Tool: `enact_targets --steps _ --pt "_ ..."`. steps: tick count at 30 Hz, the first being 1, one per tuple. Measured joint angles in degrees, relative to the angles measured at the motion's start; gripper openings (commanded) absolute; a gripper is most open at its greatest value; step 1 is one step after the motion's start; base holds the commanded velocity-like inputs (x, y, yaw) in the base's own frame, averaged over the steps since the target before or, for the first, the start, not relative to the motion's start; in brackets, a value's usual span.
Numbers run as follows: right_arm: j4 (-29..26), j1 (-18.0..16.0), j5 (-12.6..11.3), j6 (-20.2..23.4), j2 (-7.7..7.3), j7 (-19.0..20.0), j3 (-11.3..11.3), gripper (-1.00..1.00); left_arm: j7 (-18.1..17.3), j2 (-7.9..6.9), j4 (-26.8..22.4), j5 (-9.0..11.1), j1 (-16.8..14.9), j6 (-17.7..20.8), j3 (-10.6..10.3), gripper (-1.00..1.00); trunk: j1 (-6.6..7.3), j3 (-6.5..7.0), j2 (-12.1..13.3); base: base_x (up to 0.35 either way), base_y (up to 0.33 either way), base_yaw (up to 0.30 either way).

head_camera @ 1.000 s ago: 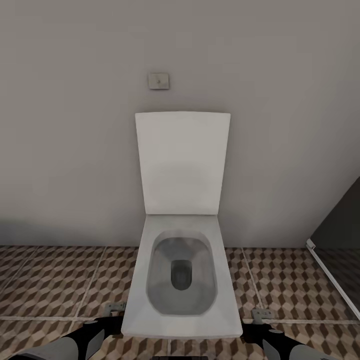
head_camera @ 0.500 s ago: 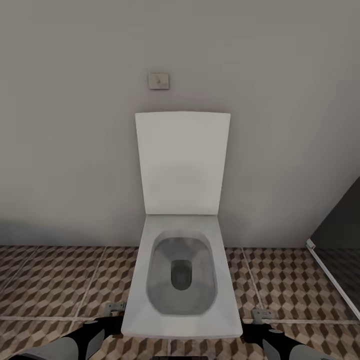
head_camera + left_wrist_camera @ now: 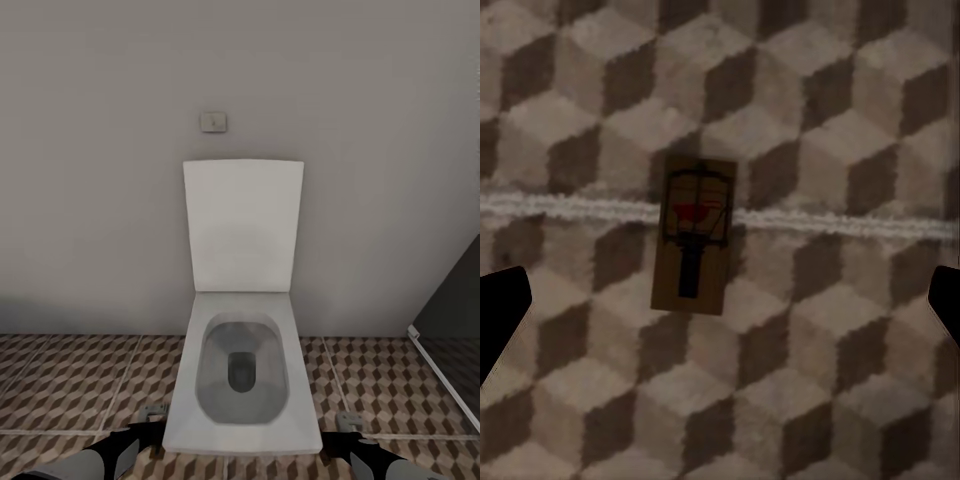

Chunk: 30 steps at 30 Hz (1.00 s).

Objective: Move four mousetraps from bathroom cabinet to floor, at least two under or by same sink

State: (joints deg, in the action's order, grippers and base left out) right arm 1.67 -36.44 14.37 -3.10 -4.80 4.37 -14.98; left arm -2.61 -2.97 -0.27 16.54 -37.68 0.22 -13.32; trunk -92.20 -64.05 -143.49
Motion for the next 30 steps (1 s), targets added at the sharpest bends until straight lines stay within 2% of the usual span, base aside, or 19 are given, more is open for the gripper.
enact_targets --steps 20,30 --pt "0.00 -0.03 0.00 0.00 0.00 -0.04 0.00 1.00 0.00 -0.08 0.00 0.00 0.00 -0.01 0.00 1.00 0.52 4.44 0.27 0.000 0.000 0.000" --pt "0.00 -0.01 0.00 0.00 -0.06 -0.08 0.00 1.00 0.01 -0.09 0.00 0.00 0.00 0.01 0.00 1.00 2.70 6.23 4.27 0.000 0.000 0.000"
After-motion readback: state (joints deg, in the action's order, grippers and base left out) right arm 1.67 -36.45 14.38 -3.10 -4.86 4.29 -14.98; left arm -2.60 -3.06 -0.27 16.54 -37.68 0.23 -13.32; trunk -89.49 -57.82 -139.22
